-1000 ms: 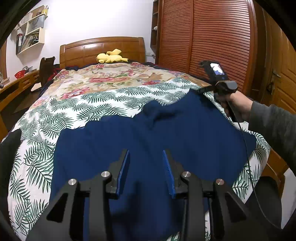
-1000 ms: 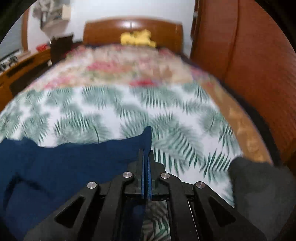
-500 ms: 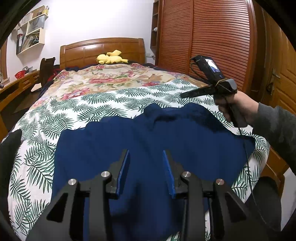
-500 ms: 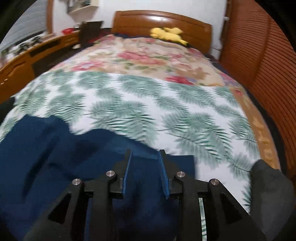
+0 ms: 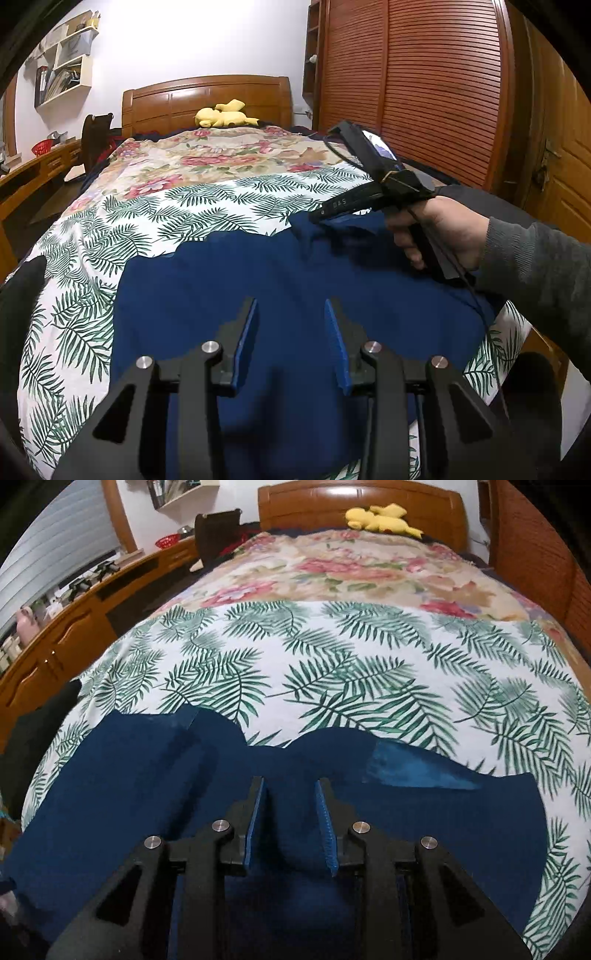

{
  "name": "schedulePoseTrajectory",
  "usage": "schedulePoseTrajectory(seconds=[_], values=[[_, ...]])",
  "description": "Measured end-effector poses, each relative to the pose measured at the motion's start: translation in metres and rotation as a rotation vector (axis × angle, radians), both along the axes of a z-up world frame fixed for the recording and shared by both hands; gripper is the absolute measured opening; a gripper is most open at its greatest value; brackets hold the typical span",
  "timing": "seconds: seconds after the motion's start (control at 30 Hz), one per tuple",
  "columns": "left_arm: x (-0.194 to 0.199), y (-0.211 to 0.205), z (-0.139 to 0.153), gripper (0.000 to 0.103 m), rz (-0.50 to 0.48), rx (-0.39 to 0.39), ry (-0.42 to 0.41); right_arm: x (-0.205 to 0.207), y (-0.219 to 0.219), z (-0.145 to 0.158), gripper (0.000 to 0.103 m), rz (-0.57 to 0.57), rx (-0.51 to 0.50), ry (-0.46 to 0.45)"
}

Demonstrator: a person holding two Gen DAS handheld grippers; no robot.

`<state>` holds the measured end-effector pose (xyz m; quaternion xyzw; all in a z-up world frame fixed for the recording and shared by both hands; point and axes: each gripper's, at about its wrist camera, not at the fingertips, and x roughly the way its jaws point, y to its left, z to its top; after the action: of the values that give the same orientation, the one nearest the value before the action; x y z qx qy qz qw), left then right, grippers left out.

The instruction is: Fold large clothes

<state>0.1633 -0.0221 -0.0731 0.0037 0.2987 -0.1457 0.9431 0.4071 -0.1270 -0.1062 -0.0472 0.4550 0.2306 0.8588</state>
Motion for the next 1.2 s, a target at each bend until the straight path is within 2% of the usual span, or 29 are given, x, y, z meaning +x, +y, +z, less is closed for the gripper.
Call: schedulePoseTrajectory(seconds=[0.3,0.4,0.5,0.63,0.87,0.9,0.97,1.03,1.13,1.2], values=[[0.000,0.004,0.001,0.035,-0.002,-0.012,-0.003,-0.008,0.006,0.011,0.027,0.028,0.028,-0.023],[-0.001,0.003,0.001,0.035,-0.004,-0.014,-0.004,-0.010,0.012,0.011,0.027,0.049,0.037,0.000],[-0.002,0.003,0.000,0.035,-0.004,-0.014,-0.005,-0.009,0.020,0.005,0.027,0.027,-0.043,0.011],[-0.001,0.003,0.000,0.035,0.003,-0.013,-0.002,-0.002,0.016,-0.005,0.027,-0.017,-0.093,0.032],[-0.002,0.004,0.000,0.035,0.004,-0.009,0.001,0.005,0.005,-0.018,0.027,-0.032,-0.068,0.083],[-0.002,0.003,0.000,0.035,0.003,-0.008,0.001,0.005,0.006,-0.019,0.026,-0.026,-0.068,0.082],[-0.002,0.002,0.000,0.035,0.002,-0.006,0.002,0.003,0.010,-0.020,0.011,0.003,-0.081,0.070],[-0.001,0.002,0.000,0.035,0.001,-0.005,0.003,0.000,0.011,-0.014,0.008,-0.001,-0.082,0.044],[-0.002,0.003,0.000,0.035,0.001,-0.015,-0.002,-0.010,0.012,0.000,0.008,0.003,-0.109,-0.008],[-0.004,0.002,0.001,0.035,0.003,-0.014,-0.010,-0.020,0.007,0.011,0.010,0.019,-0.092,-0.031]])
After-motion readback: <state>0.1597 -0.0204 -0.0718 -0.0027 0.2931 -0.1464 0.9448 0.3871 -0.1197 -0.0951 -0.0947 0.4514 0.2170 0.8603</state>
